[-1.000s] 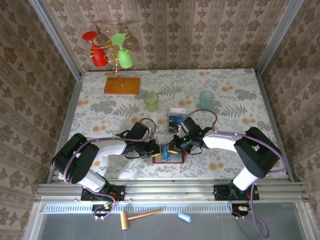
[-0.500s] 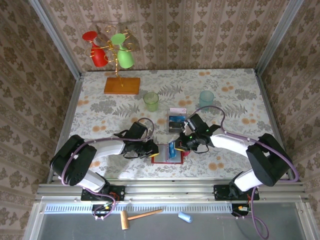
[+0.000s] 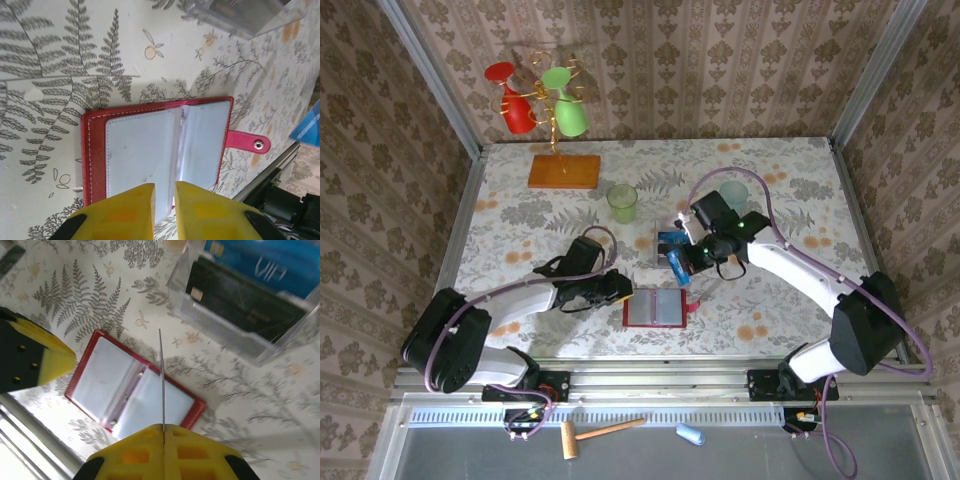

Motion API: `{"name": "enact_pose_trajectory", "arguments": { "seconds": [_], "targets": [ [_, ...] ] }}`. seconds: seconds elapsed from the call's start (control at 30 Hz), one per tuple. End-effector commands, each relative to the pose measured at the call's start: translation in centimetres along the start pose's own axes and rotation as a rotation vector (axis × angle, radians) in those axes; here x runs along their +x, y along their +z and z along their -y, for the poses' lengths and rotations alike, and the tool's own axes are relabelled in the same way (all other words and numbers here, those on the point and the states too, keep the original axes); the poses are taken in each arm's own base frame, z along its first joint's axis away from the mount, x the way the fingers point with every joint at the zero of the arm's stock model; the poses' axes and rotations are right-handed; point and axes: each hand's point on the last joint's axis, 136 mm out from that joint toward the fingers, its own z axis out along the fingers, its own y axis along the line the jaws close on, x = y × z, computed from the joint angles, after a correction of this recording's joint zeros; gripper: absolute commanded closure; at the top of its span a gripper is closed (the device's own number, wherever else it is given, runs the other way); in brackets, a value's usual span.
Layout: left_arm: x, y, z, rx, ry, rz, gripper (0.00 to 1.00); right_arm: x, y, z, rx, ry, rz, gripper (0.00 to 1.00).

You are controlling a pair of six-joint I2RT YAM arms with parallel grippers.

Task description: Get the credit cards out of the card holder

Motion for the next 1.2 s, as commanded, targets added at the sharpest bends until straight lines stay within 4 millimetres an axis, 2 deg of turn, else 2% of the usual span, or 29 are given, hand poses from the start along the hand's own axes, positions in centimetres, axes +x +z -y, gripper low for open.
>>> {"name": "enact_pose_trajectory", "arguments": {
  "seconds": [0.0,0.2,0.53,0.73,1.17],
  "targets": [
    [-0.2,-0.7,-0.7,-0.014,0.014,0.024,0.81,1.1,-0.3,2.1,0.109,-0.272,-0.132,1.0],
    [-0.4,-1.2,-1.2,-0.014,0.004,0.039,0.81,-1.4,-0.4,2.7,0.139,-0.552,-0.196,1.0],
    [-0.6,-1.5,-2.0,-0.016,-0.015,0.058,0.8,-4.3,0.3,3.8,0.153,-0.843,-0.33,1.0],
    [-1.0,-1.6,-2.1,-0.01,-0.023,0.061,0.8,-6.1,1.0,4.4,0.144,-0.897,-0.364,1.0],
    [-2.0,-2.2,-2.2,-0.005,-0.034,0.082,0.8,-7.6,2.8,5.6,0.087,-0.929,-0.42,1.0]
  ]
}}
